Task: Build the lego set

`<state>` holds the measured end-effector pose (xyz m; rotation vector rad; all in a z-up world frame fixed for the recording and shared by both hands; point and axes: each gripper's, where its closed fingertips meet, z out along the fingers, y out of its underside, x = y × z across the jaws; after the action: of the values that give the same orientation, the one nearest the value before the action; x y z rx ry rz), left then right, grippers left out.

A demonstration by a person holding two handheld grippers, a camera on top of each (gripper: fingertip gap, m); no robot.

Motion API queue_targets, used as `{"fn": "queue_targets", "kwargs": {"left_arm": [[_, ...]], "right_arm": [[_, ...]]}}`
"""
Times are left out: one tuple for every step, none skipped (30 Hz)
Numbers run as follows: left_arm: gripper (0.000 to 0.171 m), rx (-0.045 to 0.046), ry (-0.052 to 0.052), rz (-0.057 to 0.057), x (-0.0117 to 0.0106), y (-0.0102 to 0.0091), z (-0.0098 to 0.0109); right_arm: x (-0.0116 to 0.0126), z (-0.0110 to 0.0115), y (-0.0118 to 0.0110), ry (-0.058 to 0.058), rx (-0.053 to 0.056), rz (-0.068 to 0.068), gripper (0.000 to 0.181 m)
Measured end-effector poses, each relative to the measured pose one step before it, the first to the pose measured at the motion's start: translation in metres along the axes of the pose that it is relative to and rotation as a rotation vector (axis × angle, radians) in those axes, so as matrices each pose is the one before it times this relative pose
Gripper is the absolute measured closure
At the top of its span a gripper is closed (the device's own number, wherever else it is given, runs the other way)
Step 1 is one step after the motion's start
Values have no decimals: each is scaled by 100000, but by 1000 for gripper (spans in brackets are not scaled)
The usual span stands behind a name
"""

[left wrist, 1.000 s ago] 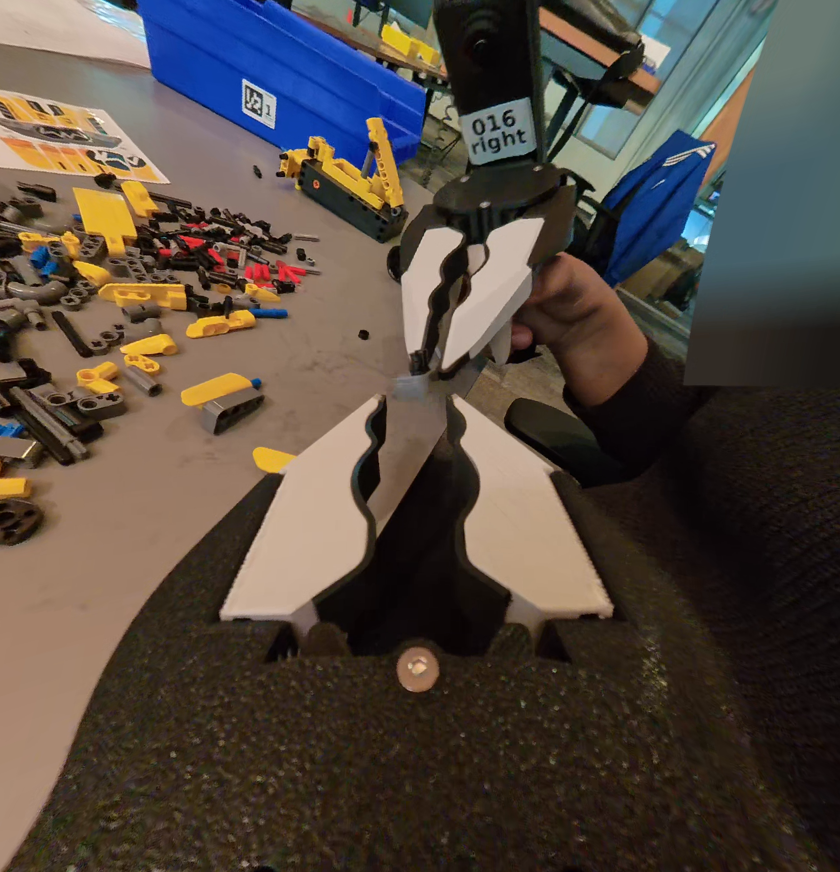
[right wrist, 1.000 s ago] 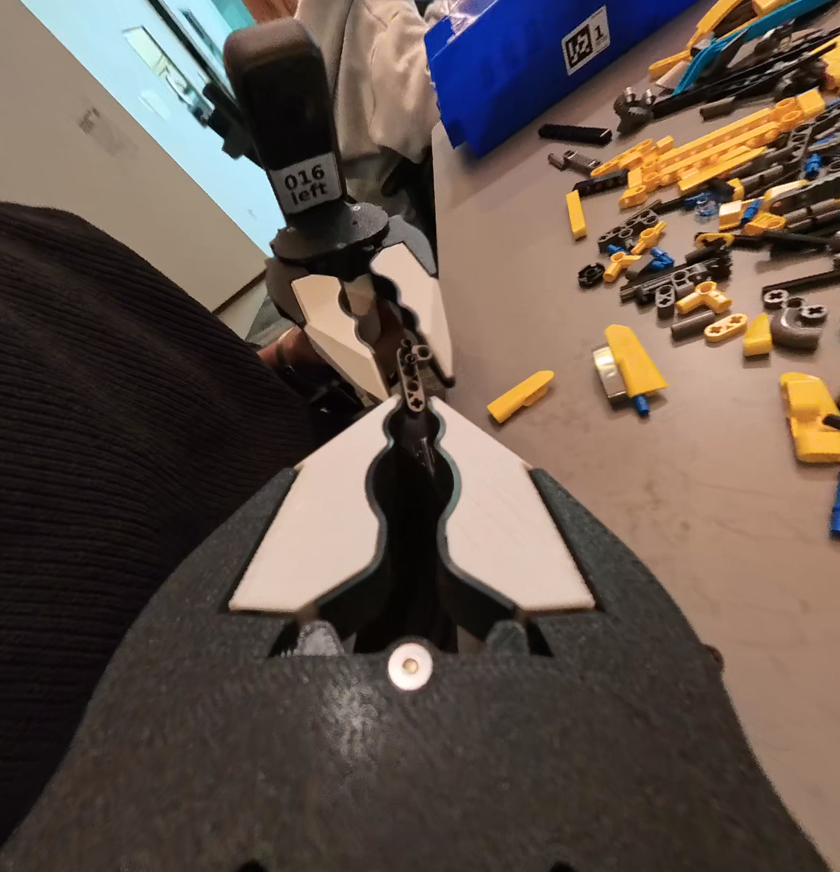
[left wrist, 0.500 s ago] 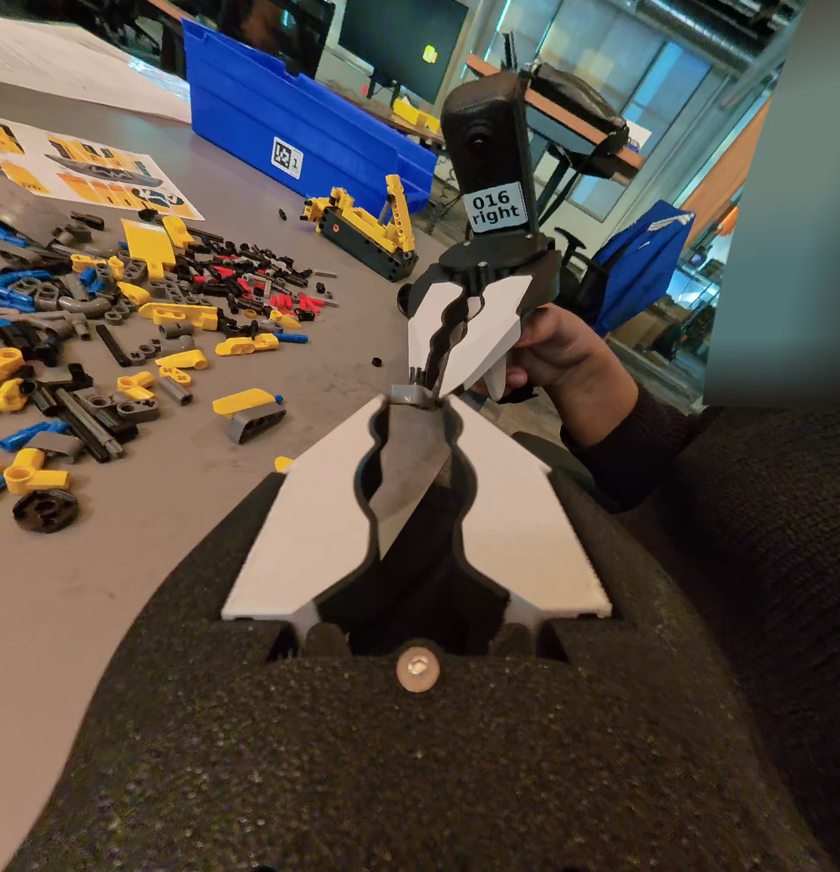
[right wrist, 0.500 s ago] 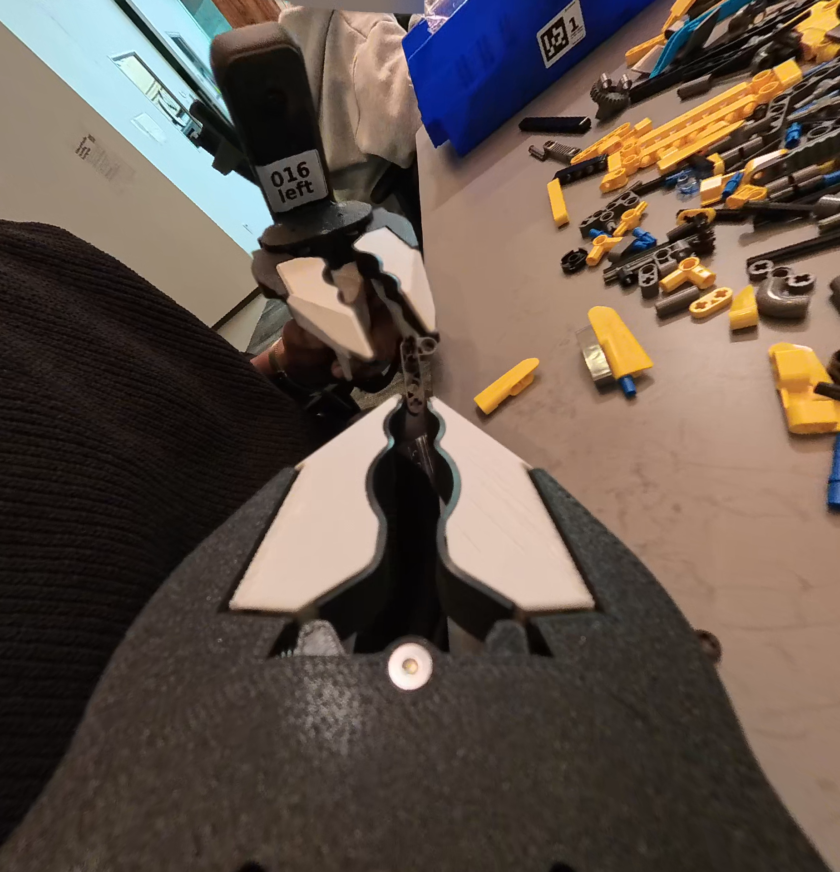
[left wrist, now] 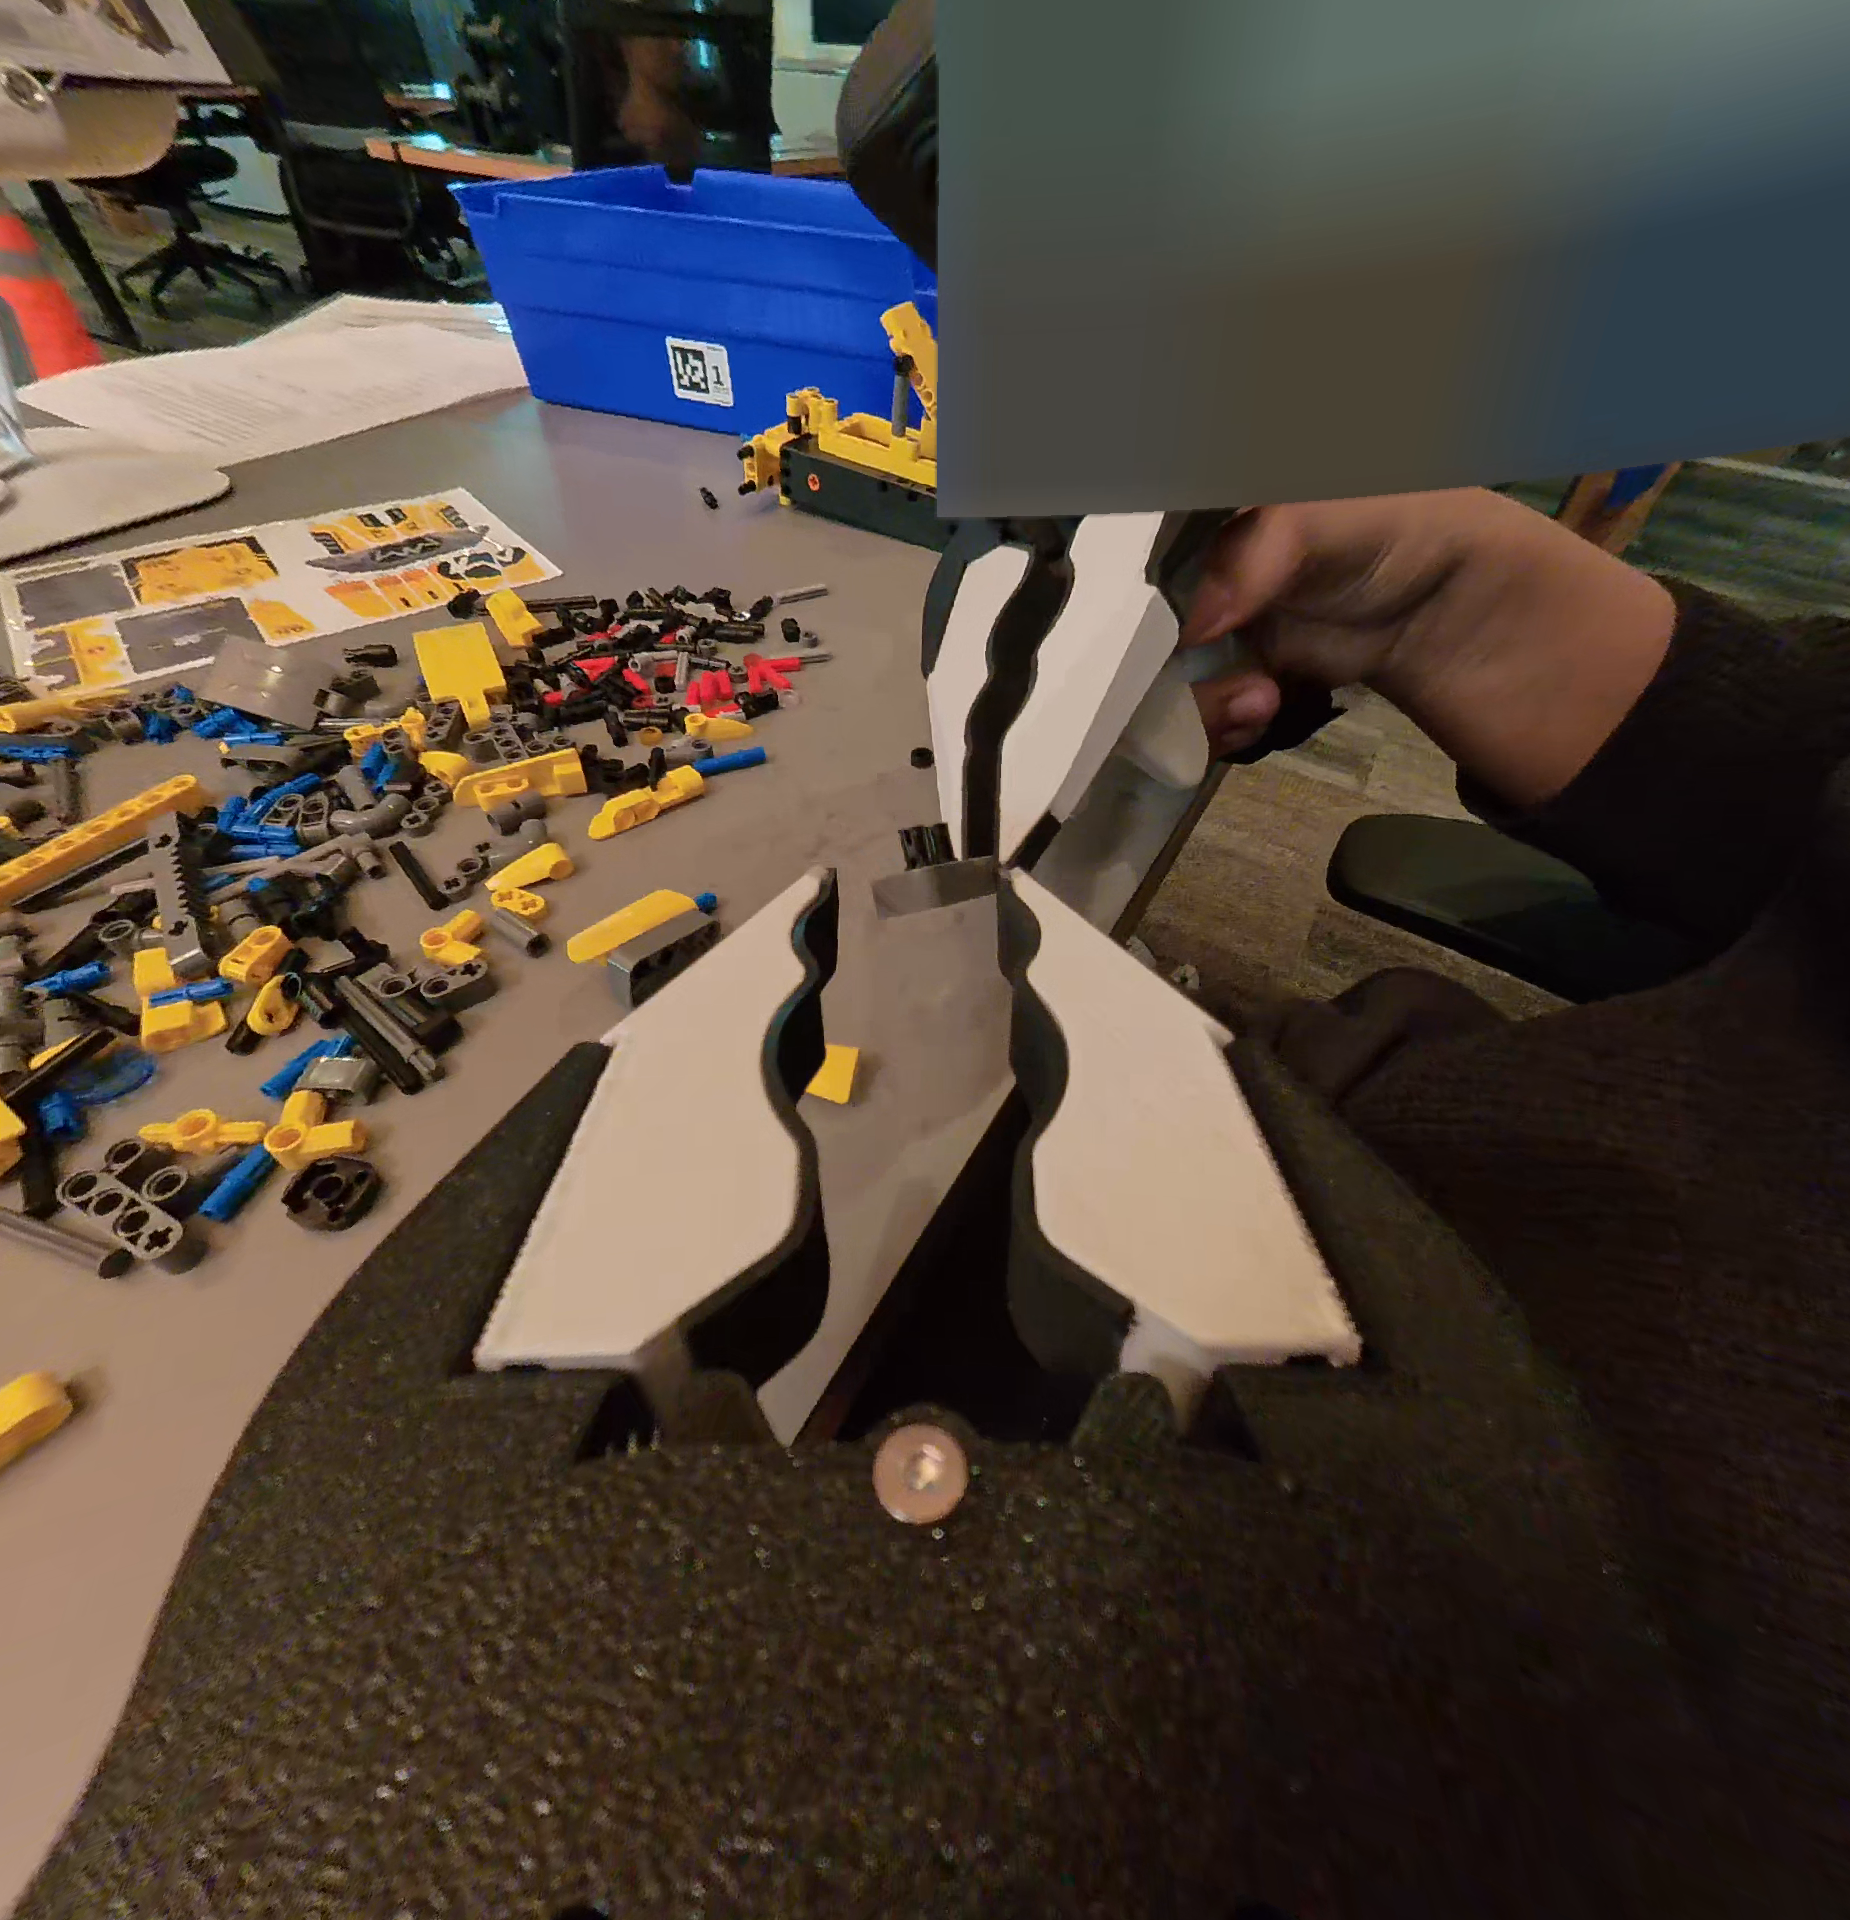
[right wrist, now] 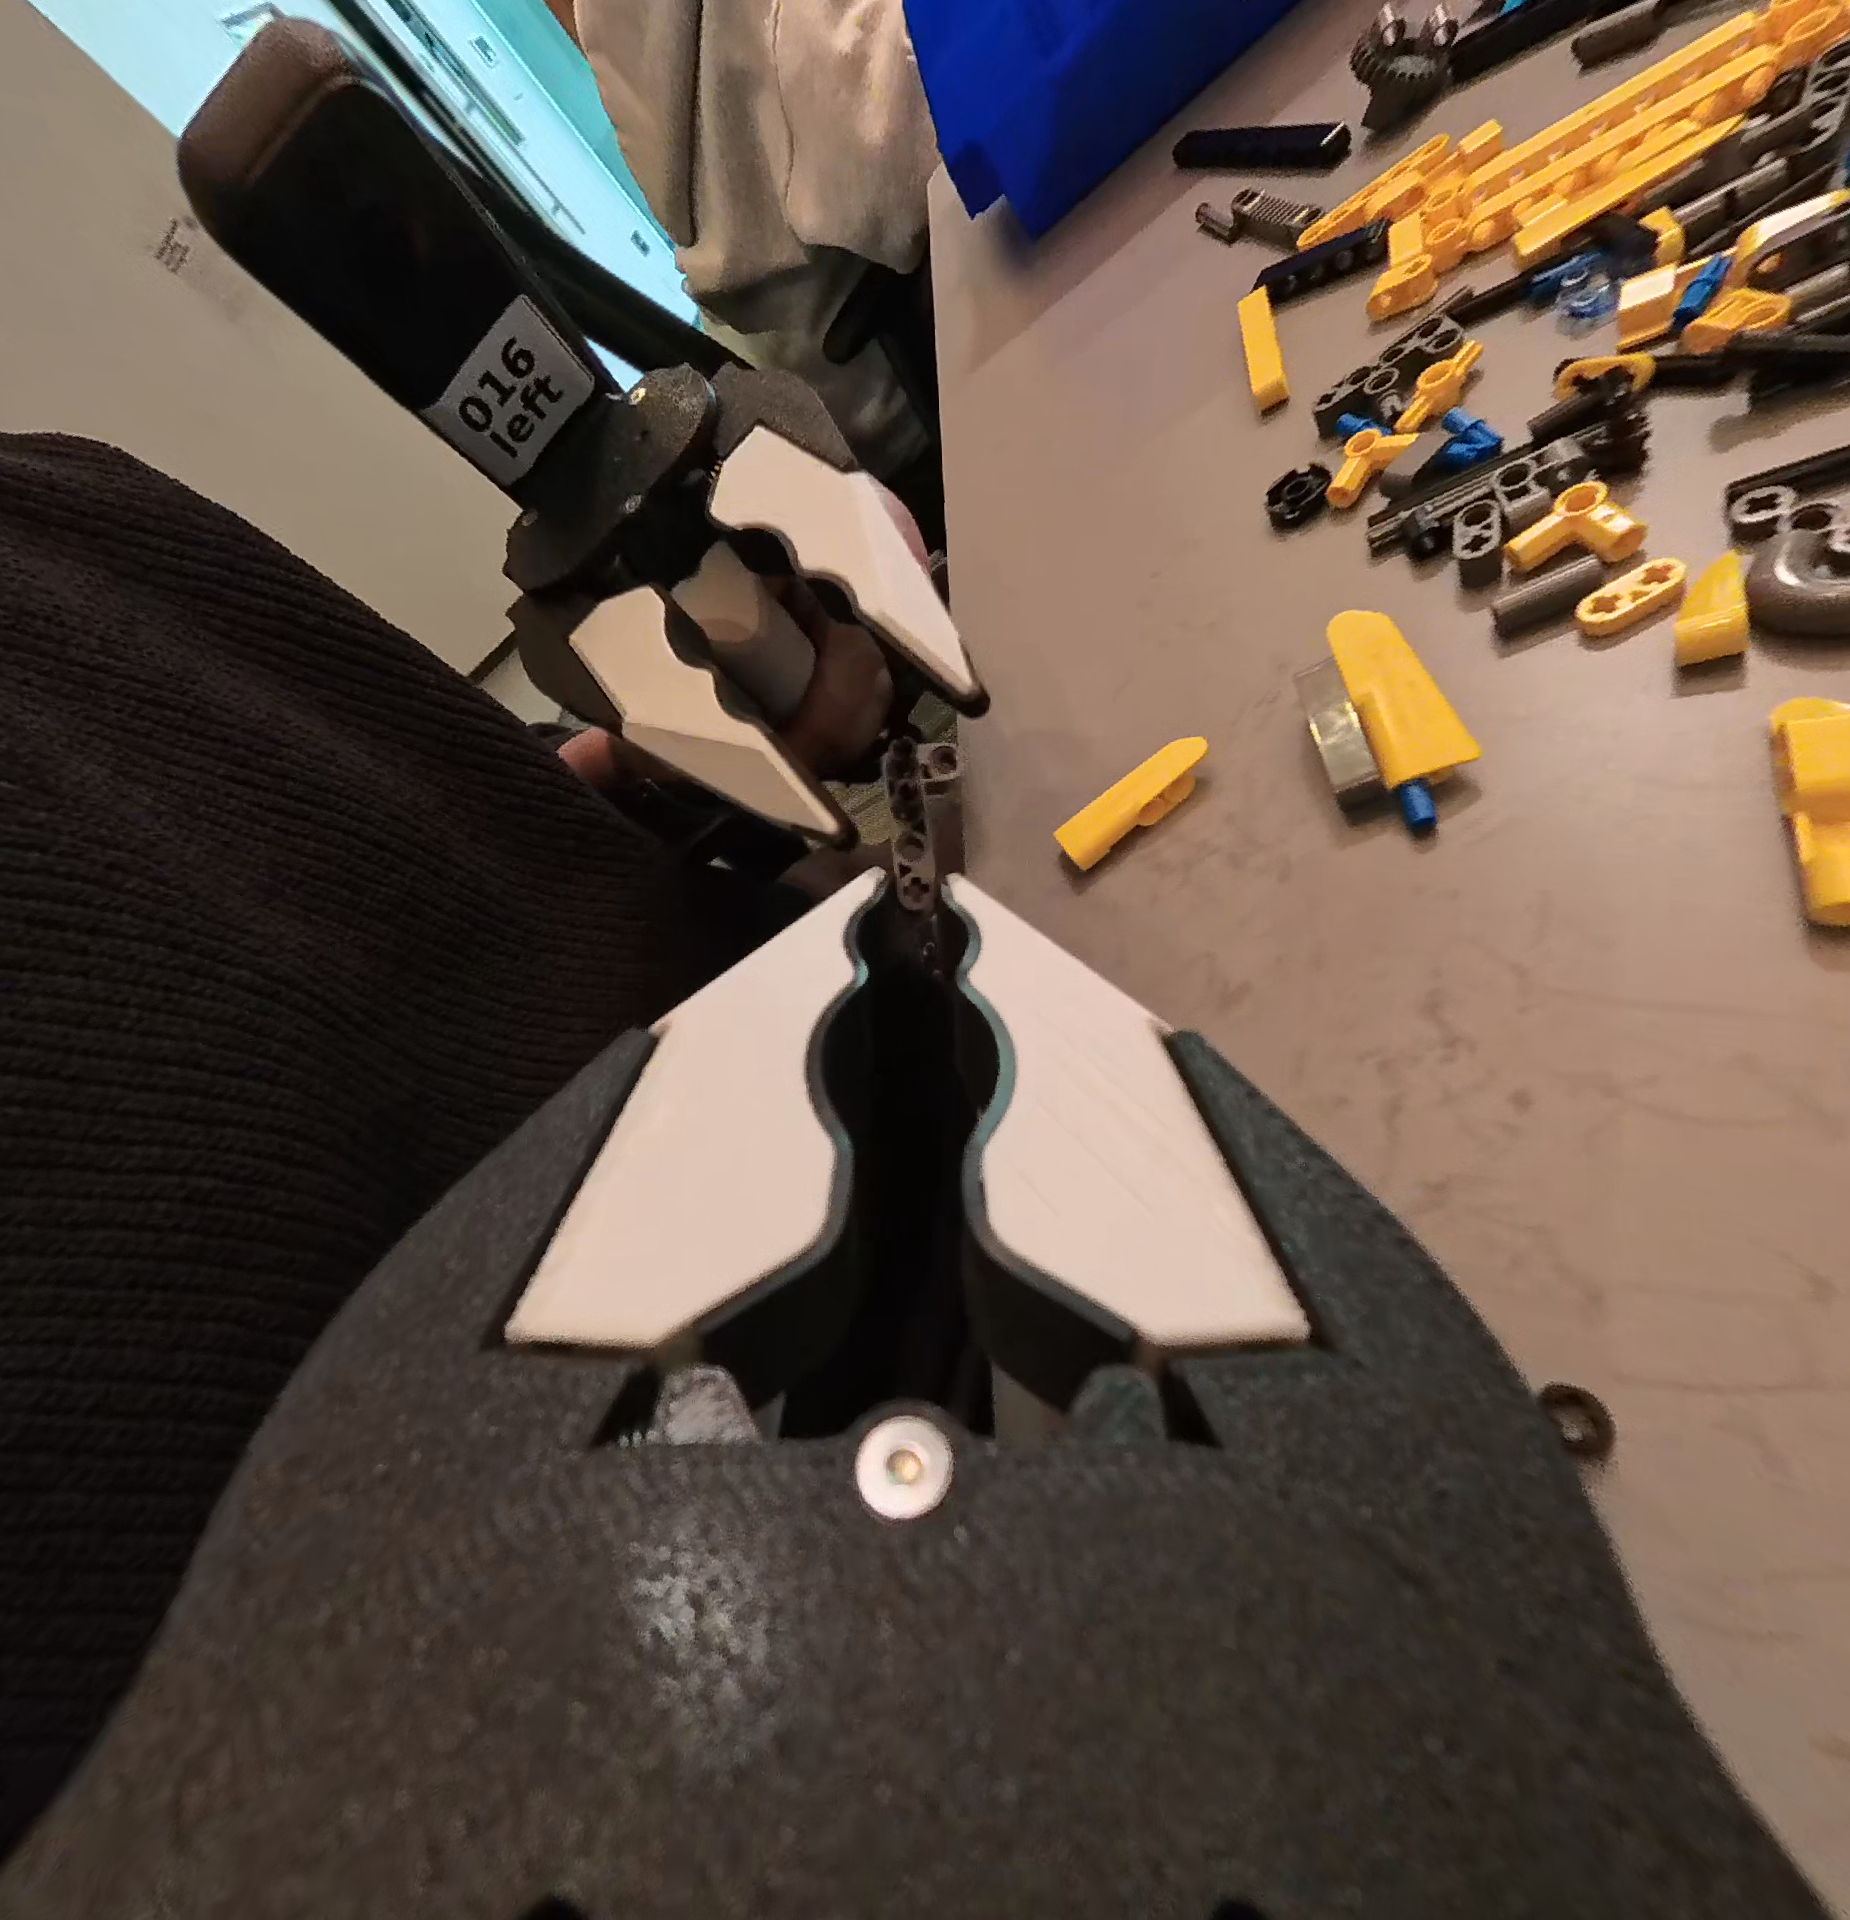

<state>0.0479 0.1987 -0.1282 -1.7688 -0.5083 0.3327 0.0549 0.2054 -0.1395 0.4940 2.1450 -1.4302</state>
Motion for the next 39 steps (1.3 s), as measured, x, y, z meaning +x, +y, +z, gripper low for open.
{"fn": "queue_targets", "kwargs": {"left_arm": [[141,-519,354,504,93,104,54],[141,-391,781,368,170,97,61],[142,-288,915,185,175,63,56],[142,-412,651,53,143,76,62],[142,-484,122,50,37,93,65],[143,-455,-348,55,-33,81,56],[143,-462,176,190,34,85,42],[144,-487,-162,62,-31,90,33],[144,-312,-401,112,-55,71,28],[145,-177,-108,85,-17,51,5],[147,-69,93,-14,14,19,-2],[148,73,-170,-64,-43,5,-13],[150,232,-183,-32,-52,-18,-34],[153,202,-356,-81,-83,-19,-56],[157,132,-322,-147,-101,2,-66],[158,204,181,-221,-30,-16,-72],[159,213,314,-523,-9,-2,-56],[160,180,426,-601,-5,-1,-50],[161,193,357,-645,-11,-4,-49],[161,254,266,-596,-14,-13,-42],[162,193,64,-633,-49,2,-39],[163,13,100,-873,-47,13,-8],[163,-25,15,-1069,-68,15,-10],[164,-43,-147,-1174,-96,19,9],[165,-168,-372,-1151,-131,45,3],[167,-145,-717,-897,-188,39,-24],[169,-40,-203,-951,-128,32,-16],[171,-103,62,-1018,-76,35,-3],[171,40,-80,-959,-87,11,-14],[171,216,-344,-984,-125,-9,-23],[171,253,-83,-733,-77,-23,-15],[171,197,415,-662,-7,-18,-11],[171,195,452,-674,17,-19,1],[171,238,349,-600,-1,-12,-7],[171,244,321,-493,15,-10,1],[171,-99,-786,-670,-178,47,20],[171,-183,-1797,-622,-347,60,-7],[171,85,-1138,-489,-252,16,-29],[171,172,-134,-481,-98,-9,-45]], "right_arm": [[-49,59,79,-505,-385,268,175],[-33,56,58,-379,-344,122,175],[-46,65,61,-390,-284,69,175],[-36,42,14,-348,-55,70,175],[-26,32,-18,-270,136,111,175],[-19,4,-30,-242,214,96,175],[-31,-10,-48,-225,334,22,175],[-29,-23,-61,-255,441,41,176],[-31,-28,-61,-295,398,110,176],[-13,-43,-46,-176,319,79,176],[17,-40,-40,-15,321,63,176],[-16,-33,-30,-161,263,133,176],[-40,-23,-21,-366,226,142,175],[-61,-8,-17,-420,250,117,175],[-64,1,-29,-494,272,126,175],[-61,2,-34,-475,381,202,175],[-38,10,-56,-413,432,231,175],[-41,7,-41,-402,362,173,175],[-38,2,-55,-317,361,117,175],[-24,-2,-75,-289,483,78,175],[-36,-16,-103,-293,625,56,175],[-30,-1,-117,-241,698,80,175],[0,-2,-103,-76,647,64,175],[43,2,-100,205,667,-94,175],[92,-10,-123,549,811,-409,175],[145,-24,-160,1018,1059,-728,175],[134,-42,-178,1139,1122,-1016,174],[77,-47,-170,903,955,-1135,174],[69,-40,-144,856,762,-1003,174],[75,-38,-106,920,499,-859,175],[66,-10,-52,818,235,-793,175],[34,3,-21,525,86,-744,175],[29,18,-23,524,134,-591,175],[61,9,-24,607,156,-369,175],[32,11,-27,336,83,-265,175],[73,11,1,579,-81,-284,176],[240,-27,-2,1841,-108,-619,177],[357,-101,-13,2721,-143,-1120,177],[345,-174,-16,2828,-165,-1486,177]]}}
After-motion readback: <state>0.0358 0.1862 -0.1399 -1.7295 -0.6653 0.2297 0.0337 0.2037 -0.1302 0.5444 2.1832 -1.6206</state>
